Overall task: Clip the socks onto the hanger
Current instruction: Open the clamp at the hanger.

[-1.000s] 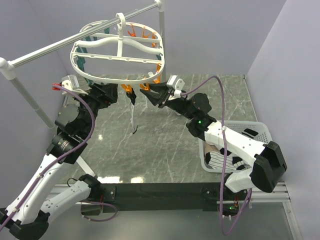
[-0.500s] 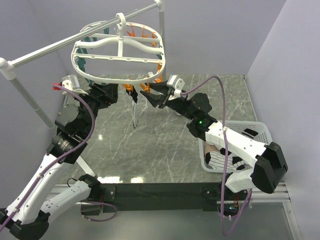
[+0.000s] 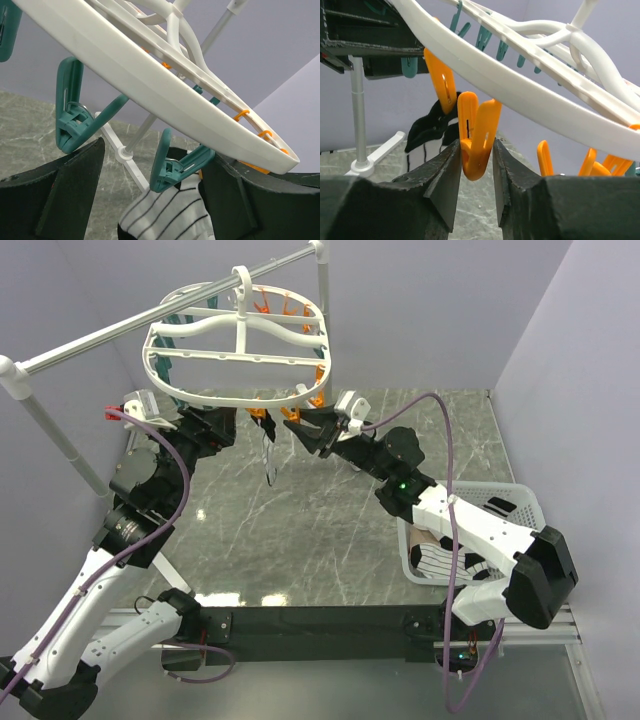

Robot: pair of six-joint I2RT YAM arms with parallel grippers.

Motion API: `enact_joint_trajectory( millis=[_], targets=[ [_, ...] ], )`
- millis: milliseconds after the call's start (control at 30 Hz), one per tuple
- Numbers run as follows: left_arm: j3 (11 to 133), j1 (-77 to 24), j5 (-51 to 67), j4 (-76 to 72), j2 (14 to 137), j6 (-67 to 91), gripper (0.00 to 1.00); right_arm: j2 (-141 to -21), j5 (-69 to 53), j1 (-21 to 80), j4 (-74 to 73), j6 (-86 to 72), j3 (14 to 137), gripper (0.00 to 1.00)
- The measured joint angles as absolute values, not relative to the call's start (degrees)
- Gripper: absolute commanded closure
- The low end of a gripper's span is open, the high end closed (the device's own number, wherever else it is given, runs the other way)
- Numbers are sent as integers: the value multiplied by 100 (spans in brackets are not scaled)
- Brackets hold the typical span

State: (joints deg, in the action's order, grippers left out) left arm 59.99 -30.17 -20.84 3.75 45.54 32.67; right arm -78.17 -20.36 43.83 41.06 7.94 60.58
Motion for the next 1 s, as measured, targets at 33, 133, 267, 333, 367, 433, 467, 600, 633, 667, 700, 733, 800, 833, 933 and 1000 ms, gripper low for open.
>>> enact_joint_trajectory(
  millis=[33,133,267,333,367,433,467,600,633,667,700,733,800,833,933,1000],
  targets=[
    [5999,-3017,-2084,375,4552,3267,18,-7813,-2023,4383,4104,799,6045,63],
    [5999,-3017,-2084,375,4547,3267,18,-7769,-1992,4381,4106,799,5964,67],
    [5999,-3017,-2084,375,4547,3267,18,-7765,-1962,4381,4101,821,5953,87],
    [5999,-3017,-2080,373,4545,3267,18,-7765,-1946,4381,4093,801,5953,96],
    [5999,-3017,-2073,373,4541,3267,18,-7765,-1942,4381,4082,797,5953,98],
    [5996,-3017,-2012,373,4523,3267,18,-7765,-1920,4381,4062,795,5953,100],
    [5994,-3017,-1957,373,4508,3267,18,-7762,-1905,4381,4056,790,5953,100],
    [5996,-3017,-1645,375,4466,3267,19,-7710,-1813,4383,3981,729,5953,100],
    [5999,-3017,-1538,381,4462,3269,19,-7679,-1787,4383,3951,722,5953,100],
    [6005,-3015,-1420,405,4462,3282,19,-7640,-1747,4388,3922,709,5953,100],
    [6014,-3013,-1280,432,4460,3291,19,-7601,-1710,4390,3894,696,5953,100],
    [6014,-3013,-1160,454,4445,3321,19,-7561,-1667,4414,3868,690,5953,100],
    [6014,-3013,-878,545,4392,3393,19,-7494,-1575,4445,3811,692,5955,100],
    [6014,-3013,-757,569,4348,3422,19,-7467,-1525,4471,3776,694,5957,100],
    [6014,-3011,-364,701,4123,3546,19,-7439,-1339,4587,3603,701,6012,100],
    [6025,-3009,-51,753,3935,3627,19,-7439,-1238,4646,3494,696,6040,100]
  ],
)
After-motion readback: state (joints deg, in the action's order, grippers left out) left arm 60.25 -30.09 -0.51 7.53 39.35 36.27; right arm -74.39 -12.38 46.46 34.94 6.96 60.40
